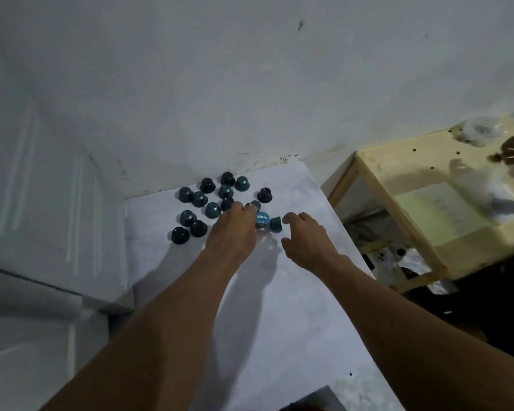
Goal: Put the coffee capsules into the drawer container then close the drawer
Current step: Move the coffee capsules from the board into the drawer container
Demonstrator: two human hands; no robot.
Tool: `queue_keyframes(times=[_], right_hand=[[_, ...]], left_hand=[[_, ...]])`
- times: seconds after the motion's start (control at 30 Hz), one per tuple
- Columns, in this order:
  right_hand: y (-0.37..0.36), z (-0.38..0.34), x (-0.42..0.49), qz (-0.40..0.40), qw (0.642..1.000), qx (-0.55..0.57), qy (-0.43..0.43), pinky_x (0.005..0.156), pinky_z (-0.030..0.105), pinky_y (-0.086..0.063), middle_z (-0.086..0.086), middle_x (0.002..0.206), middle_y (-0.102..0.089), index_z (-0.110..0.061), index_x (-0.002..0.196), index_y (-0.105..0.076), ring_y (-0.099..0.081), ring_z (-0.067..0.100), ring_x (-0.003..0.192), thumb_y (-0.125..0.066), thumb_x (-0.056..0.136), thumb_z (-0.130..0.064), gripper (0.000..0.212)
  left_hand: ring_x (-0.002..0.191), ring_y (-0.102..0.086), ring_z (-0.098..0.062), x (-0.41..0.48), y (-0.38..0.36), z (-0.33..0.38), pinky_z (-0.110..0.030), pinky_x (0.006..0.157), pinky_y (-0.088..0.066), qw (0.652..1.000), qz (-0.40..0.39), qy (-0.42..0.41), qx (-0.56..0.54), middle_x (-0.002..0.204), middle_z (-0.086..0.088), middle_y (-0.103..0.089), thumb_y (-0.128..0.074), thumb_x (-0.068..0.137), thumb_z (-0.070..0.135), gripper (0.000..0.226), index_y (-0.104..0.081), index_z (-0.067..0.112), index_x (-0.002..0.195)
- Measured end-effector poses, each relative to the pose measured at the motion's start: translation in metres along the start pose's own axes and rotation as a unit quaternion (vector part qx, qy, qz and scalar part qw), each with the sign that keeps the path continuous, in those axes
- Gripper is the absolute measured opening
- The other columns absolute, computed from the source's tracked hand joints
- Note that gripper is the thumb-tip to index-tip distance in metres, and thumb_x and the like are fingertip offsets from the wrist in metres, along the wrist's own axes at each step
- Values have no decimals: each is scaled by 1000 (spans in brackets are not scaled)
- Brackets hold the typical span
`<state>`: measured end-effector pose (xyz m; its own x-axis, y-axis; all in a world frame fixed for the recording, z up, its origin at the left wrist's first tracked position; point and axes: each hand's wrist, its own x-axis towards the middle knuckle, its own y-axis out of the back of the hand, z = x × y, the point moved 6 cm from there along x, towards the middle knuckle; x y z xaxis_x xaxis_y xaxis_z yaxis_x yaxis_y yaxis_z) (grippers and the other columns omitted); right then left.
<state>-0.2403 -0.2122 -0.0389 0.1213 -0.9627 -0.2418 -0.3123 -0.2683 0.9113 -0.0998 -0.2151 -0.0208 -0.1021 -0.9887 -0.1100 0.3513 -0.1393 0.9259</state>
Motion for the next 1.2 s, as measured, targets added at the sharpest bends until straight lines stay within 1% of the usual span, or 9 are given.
queue_keyframes(times=[0.13,0.33,0.53,0.7,0.8,0.9,1.03,1.13,1.2], right_hand=[[-13,3,31,-36,999,1,-8,85,39,-51,11,119,-52,-18,125,-47,-57,31,98,-61,87,-15,40],[-38,13,70,-84,996,4,-10,77,37,-47,12,114,-50,-18,123,-47,-56,32,93,-50,91,-20,33],[-46,9,96,-92,996,20,11,71,34,-43,12,104,-52,-12,104,-54,-54,30,86,-46,91,-19,18],[-43,4,102,-91,995,33,12,77,36,-45,14,108,-50,-10,111,-53,-56,35,90,-48,89,-15,23],[-43,5,98,-87,996,28,11,74,35,-43,15,107,-51,-8,106,-53,-56,36,90,-48,88,-14,20],[-42,7,91,-85,996,7,12,70,32,-39,14,104,-55,-7,102,-53,-56,34,90,-49,87,-14,17],[-41,8,73,-85,996,-3,2,73,34,-43,15,108,-54,-7,106,-54,-57,34,91,-50,89,-17,20],[-39,6,54,-91,996,-4,-2,84,38,-48,15,115,-50,-10,119,-52,-57,34,97,-53,91,-17,29],[-34,4,43,-93,996,8,9,85,36,-48,12,116,-51,-15,124,-47,-57,32,98,-57,90,-18,36]], left_hand=[[101,-57,-30,24,-16,-20,-40,78,-52,999,-13,35,-17,116,-12,-51,-55,89,10,23,-55,8,112],[111,-54,-29,50,-41,-32,-37,88,-50,996,-50,70,-24,127,-10,-44,-62,87,16,39,-51,8,124],[104,-57,-30,65,-61,-40,-38,84,-51,993,-54,96,-43,111,-11,-57,-59,88,15,25,-58,11,113],[97,-61,-31,68,-62,-41,-40,81,-53,993,-45,97,-44,101,-12,-64,-56,86,9,18,-60,10,104],[94,-62,-33,62,-62,-45,-41,79,-53,993,-55,99,-40,99,-13,-65,-55,86,9,13,-58,9,98],[96,-61,-33,50,-62,-50,-39,79,-50,993,-70,91,-20,103,-13,-62,-56,87,13,20,-55,10,106],[103,-58,-35,31,-62,-53,-38,86,-47,992,-85,92,-27,116,-16,-53,-53,89,15,38,-54,19,127],[102,-56,-35,17,-55,-49,-36,83,-48,992,-75,89,-50,115,-15,-49,-55,86,13,37,-58,19,122],[100,-56,-32,7,-49,-46,-33,82,-48,991,-71,92,-66,114,-13,-46,-58,84,12,34,-57,17,118]])
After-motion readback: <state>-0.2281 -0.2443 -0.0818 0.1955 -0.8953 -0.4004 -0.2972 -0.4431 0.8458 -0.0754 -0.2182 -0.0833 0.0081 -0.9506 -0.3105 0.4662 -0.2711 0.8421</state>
